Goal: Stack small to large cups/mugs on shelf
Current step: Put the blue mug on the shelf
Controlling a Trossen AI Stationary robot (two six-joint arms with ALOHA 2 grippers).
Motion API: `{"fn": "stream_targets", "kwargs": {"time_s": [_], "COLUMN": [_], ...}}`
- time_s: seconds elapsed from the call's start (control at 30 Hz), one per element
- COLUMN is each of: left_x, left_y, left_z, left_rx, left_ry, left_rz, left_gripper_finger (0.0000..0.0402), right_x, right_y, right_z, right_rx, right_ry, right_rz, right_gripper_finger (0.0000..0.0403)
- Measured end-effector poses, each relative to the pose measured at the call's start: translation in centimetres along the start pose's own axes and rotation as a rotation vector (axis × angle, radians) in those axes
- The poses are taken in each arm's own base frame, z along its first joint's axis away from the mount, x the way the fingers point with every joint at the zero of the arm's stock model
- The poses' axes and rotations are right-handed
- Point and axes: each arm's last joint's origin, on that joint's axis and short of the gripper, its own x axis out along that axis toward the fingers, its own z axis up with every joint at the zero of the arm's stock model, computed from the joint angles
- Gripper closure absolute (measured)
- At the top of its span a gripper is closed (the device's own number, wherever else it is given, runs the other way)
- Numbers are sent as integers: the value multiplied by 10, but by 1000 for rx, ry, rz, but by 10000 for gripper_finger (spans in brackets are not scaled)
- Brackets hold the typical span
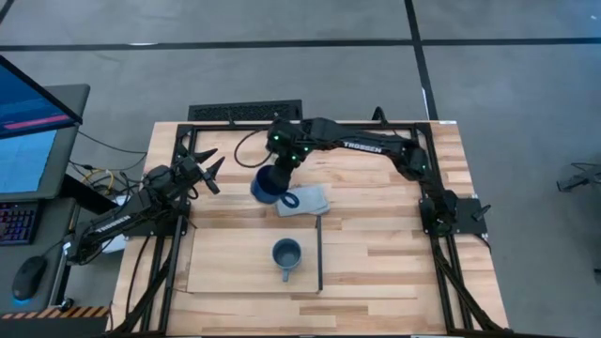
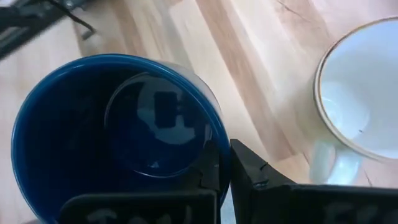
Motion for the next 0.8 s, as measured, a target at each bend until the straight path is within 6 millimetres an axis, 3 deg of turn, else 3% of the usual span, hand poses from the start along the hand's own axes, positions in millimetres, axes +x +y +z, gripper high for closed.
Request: {"fn": "stream_targets", "kwargs": {"time_s": [0.2, 0.8], "left_x": [0, 1], "left_y": [0, 0], "left_z": [0, -1], "left_rx": [1, 3], "left_ry": [5, 13], "left_rz": [-1, -5], "left_gripper_finger": [239, 239], "right_x": [9, -3], "right_y": [-3, -52], "right_z": [-6, -10], "right_rx": [-68, 37], "right_ry": [50, 147], "right_rz": [-102, -238], "right_gripper_finger": [378, 378]}}
